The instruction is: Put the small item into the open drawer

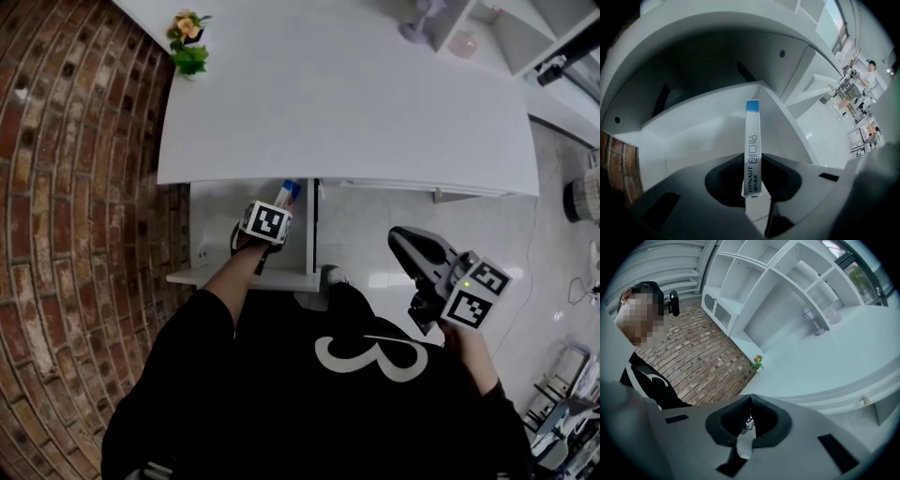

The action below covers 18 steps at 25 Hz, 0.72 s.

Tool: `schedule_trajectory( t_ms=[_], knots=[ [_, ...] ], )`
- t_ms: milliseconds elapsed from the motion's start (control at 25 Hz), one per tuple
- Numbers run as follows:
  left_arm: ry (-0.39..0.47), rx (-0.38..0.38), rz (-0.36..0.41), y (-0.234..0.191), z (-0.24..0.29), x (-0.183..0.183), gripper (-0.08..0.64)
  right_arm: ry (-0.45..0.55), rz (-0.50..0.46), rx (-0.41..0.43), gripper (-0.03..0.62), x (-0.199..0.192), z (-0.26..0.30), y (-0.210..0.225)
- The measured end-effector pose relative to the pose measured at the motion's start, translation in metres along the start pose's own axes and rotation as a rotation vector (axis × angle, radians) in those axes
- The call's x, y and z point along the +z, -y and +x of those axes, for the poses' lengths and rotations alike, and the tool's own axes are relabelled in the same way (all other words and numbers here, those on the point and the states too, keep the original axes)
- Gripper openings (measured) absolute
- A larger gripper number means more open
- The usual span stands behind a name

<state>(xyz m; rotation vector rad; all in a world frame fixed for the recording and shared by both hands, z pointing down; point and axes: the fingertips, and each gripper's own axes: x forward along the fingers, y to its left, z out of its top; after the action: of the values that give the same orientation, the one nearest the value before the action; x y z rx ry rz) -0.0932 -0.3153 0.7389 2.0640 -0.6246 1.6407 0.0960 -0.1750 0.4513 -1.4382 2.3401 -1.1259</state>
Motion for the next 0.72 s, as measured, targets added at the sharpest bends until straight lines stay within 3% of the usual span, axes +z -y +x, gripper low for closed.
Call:
schedule_trajectory(
  t_ms=[120, 400, 600, 720],
  knots=[
    [0.004, 0.003, 0.001, -0.001, -0.001, 0.001, 0.092, -0.001, 0.005, 0.002, 0.009, -0.001, 0.0, 0.0],
    [0.008, -0.015, -0.003, 0.0, -0.006, -0.001, 0.234, -0.016, -0.018, 0.021, 0.009, -0.002, 0.005, -0.006],
    [0.036, -0.166, -0.047, 0.03, -0.009, 0.001, 0.288, -0.031, -0.037, 0.039, 0.011, -0.003, 0.01, -0.011],
    [0.055, -0.178, -0.049, 0.032, -0.019, 0.002, 0.307, -0.035, -0.051, 0.058, 0.011, -0.002, 0.012, -0.019]
  ],
)
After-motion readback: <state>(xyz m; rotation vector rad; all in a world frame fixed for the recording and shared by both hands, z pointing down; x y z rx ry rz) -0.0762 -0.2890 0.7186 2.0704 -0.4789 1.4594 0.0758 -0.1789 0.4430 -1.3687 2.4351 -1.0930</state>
